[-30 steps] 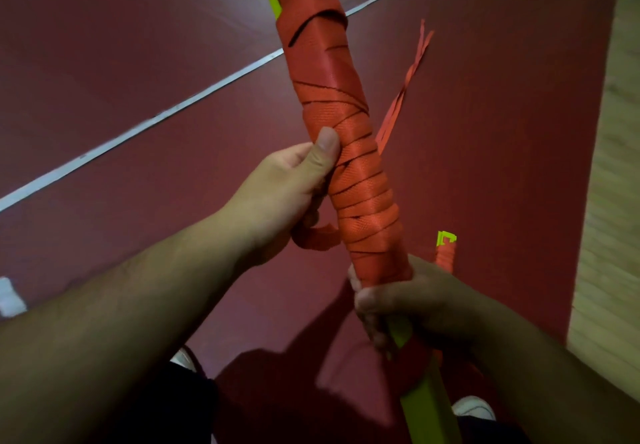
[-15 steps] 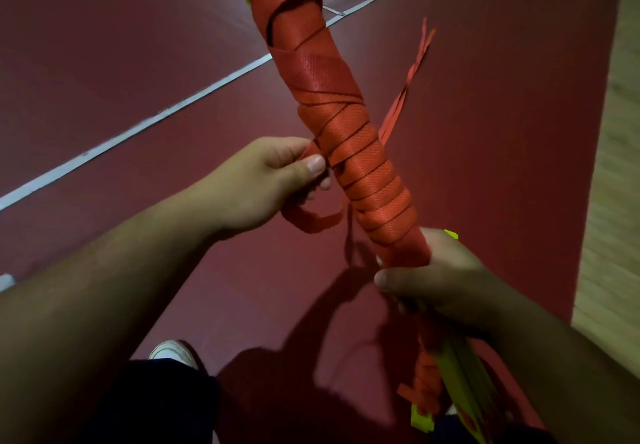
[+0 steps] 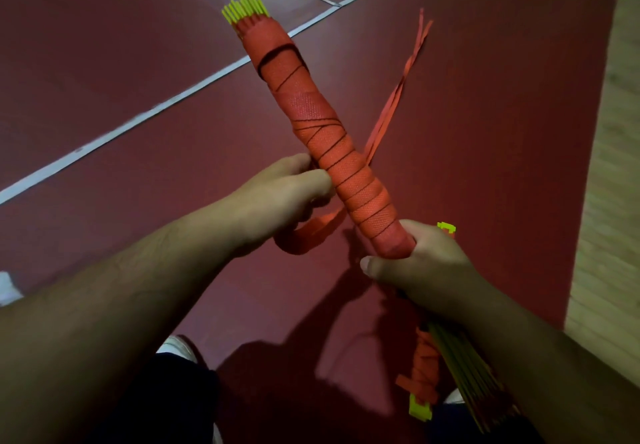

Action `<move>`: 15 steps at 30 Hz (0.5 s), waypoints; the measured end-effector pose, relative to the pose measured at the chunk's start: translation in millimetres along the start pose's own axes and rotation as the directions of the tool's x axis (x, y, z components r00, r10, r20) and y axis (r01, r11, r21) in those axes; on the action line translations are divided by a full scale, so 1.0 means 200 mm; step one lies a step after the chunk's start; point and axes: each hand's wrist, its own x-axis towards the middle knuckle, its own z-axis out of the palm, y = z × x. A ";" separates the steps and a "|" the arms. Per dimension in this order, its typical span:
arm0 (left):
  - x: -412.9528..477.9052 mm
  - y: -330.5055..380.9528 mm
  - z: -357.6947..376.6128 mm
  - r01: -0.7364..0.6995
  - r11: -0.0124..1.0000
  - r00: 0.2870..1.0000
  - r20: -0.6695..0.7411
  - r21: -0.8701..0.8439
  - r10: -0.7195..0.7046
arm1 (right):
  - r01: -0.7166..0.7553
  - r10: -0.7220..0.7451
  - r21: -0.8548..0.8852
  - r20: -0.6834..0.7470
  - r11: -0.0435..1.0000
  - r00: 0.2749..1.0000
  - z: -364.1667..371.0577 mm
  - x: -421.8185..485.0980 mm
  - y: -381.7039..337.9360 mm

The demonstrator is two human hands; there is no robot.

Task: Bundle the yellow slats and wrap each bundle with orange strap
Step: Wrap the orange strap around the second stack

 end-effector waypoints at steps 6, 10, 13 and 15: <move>0.01 -0.03 0.00 -0.004 0.998 1.000 -0.005 -0.061 0.004 | -0.041 0.005 -0.214 -0.167 0.976 0.986 0.05 -0.03 -0.05; 0.03 -0.07 0.02 0.011 1.000 0.978 -0.209 -0.004 -0.012 | -0.040 -0.076 -0.382 -0.283 0.923 0.956 0.09 -0.06 -0.08; 0.03 -0.07 0.02 -0.032 0.999 0.972 -0.232 -0.036 0.023 | 0.032 -0.107 -0.327 -0.216 0.944 0.970 0.06 -0.05 -0.06; 0.03 -0.05 0.03 -0.106 0.988 0.973 -0.216 -0.111 0.080 | 0.077 -0.091 -0.166 -0.078 0.983 0.993 0.01 -0.03 -0.06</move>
